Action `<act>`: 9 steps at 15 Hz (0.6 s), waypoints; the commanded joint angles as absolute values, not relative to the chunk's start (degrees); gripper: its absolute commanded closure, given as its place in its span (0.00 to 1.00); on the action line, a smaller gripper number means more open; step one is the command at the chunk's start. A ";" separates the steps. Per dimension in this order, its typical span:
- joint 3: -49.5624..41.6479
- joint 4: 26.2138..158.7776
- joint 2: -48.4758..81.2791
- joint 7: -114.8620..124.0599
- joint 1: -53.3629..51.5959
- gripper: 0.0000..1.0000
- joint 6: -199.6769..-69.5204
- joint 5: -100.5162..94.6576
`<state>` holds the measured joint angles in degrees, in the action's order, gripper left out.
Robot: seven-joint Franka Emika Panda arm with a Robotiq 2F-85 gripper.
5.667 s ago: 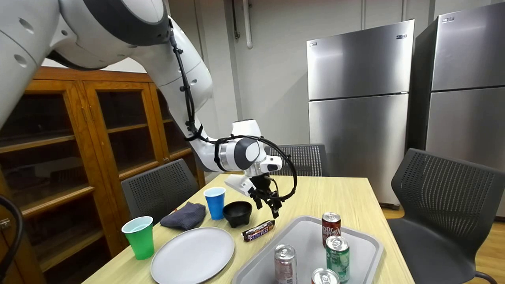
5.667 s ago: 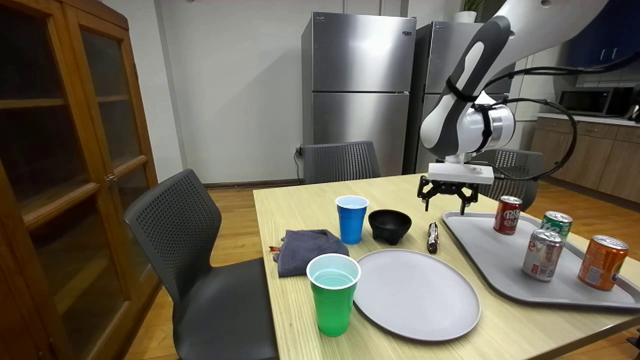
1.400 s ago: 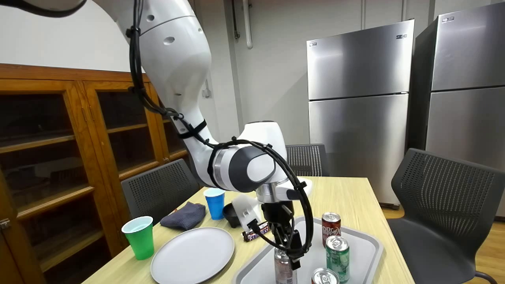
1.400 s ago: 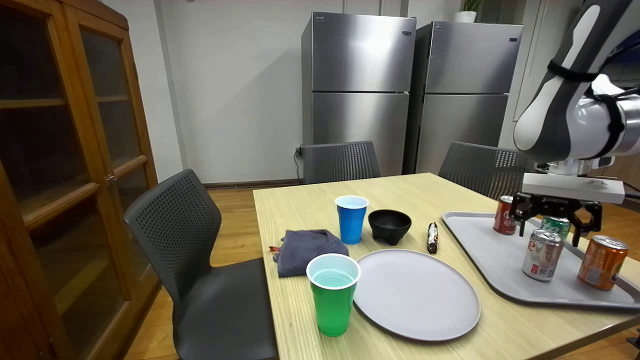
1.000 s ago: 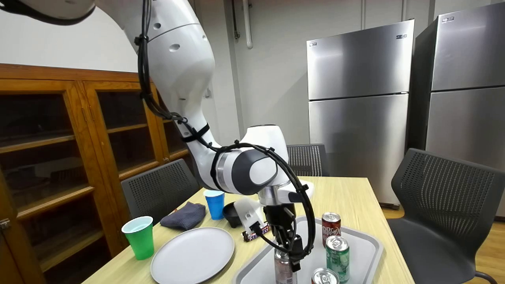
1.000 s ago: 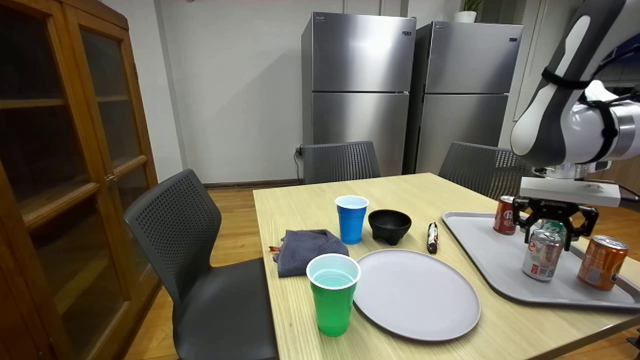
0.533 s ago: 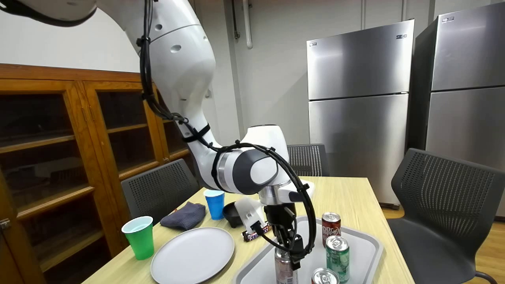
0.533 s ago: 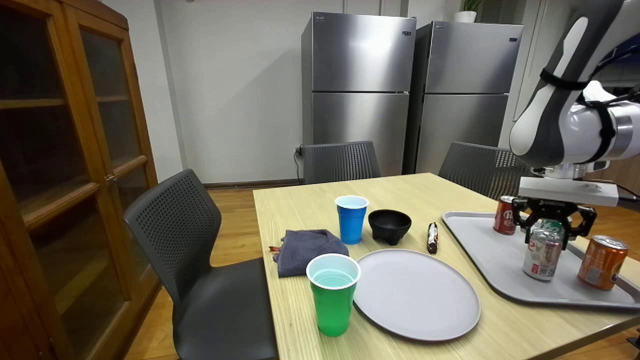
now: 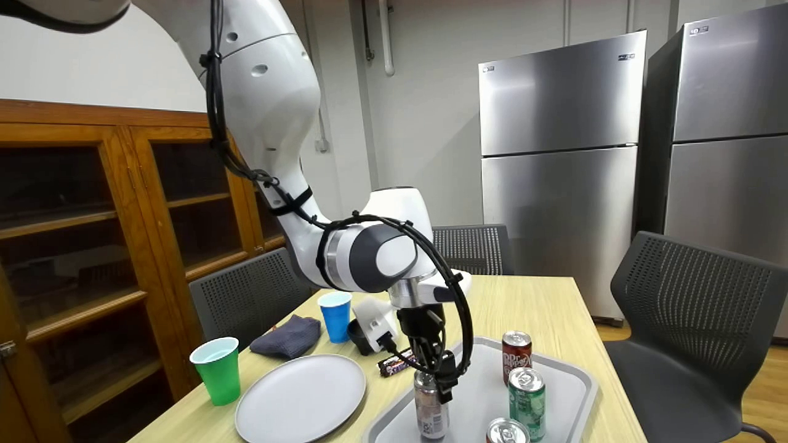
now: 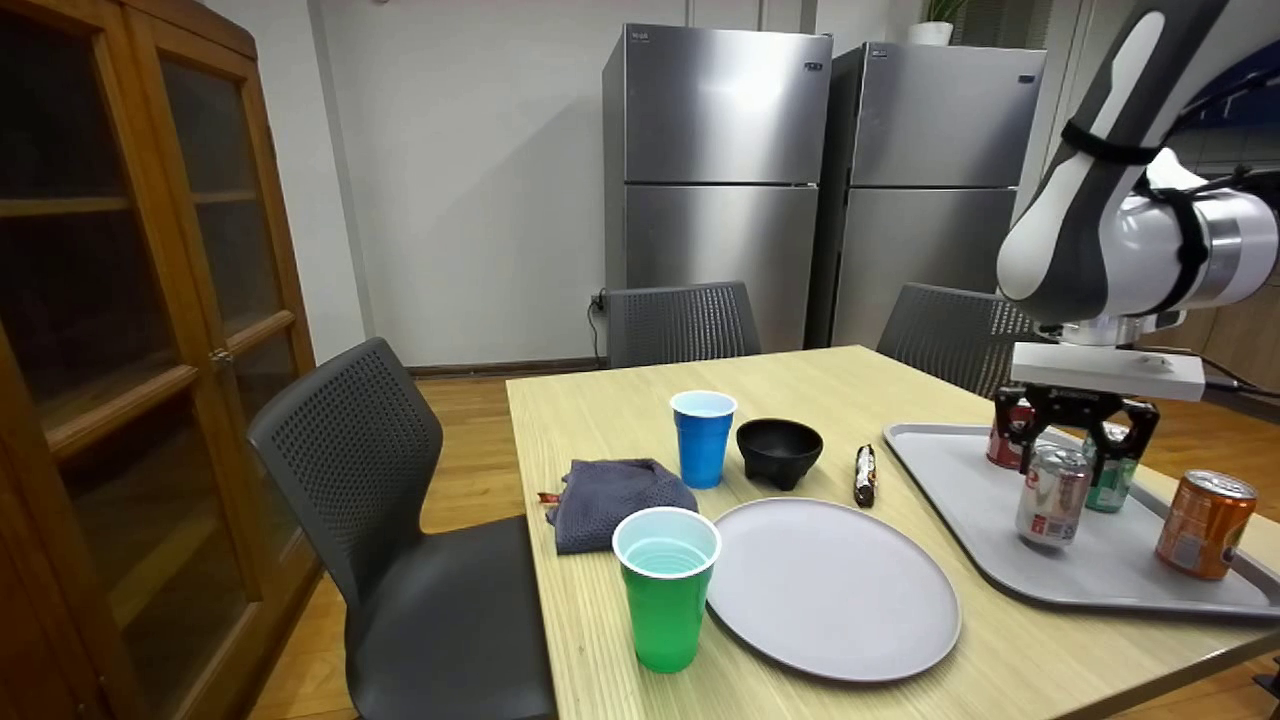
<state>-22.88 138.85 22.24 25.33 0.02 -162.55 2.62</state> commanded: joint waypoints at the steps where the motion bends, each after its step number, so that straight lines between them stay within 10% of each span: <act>1: -23.66 142.17 17.51 29.22 -3.67 0.61 -163.32 0.99; 9: -23.01 143.67 14.31 37.94 -12.03 0.61 -162.93 -4.14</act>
<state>-23.06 141.85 17.68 33.81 -9.69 -162.92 -0.99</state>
